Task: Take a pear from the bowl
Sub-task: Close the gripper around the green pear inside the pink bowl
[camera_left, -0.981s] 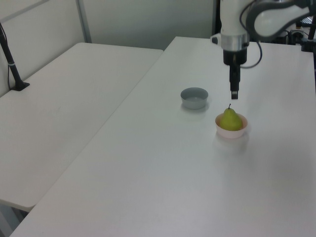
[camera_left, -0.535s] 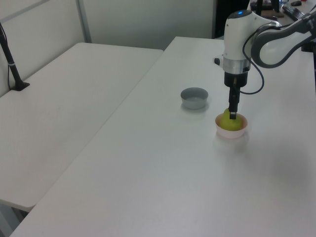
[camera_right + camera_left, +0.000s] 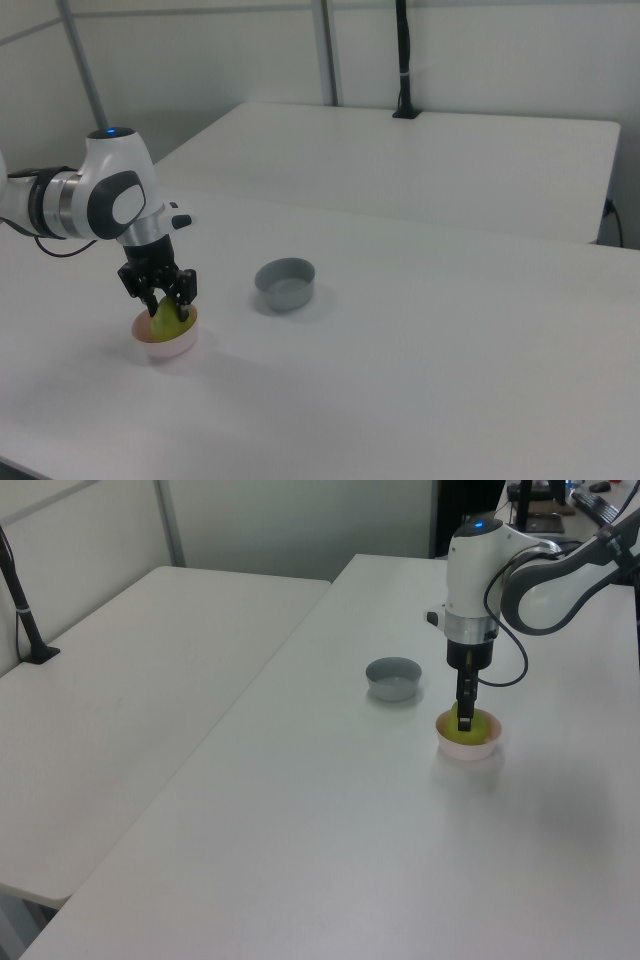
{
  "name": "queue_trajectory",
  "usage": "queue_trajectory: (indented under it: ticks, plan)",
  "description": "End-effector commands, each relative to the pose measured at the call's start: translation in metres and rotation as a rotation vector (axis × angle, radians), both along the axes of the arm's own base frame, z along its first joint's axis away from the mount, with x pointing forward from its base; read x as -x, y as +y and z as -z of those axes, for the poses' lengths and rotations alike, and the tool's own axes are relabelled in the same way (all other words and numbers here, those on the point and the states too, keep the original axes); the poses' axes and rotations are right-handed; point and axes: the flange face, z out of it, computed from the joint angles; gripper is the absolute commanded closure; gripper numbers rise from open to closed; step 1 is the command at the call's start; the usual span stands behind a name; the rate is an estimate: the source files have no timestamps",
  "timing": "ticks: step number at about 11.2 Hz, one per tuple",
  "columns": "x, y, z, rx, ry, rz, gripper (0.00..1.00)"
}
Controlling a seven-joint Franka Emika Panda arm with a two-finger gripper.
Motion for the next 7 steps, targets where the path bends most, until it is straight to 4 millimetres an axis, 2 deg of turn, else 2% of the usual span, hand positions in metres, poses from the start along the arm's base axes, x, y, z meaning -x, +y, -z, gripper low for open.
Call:
queue_trajectory:
  ticks: [1, 3, 7]
  plan:
    - [0.003, 0.003, 0.006, 0.008, -0.013, 0.025, 1.0]
    - [0.005, 0.003, -0.007, 0.019, -0.007, 0.026, 1.0]
    - [0.003, 0.002, -0.055, 0.03, -0.022, 0.03, 1.0]
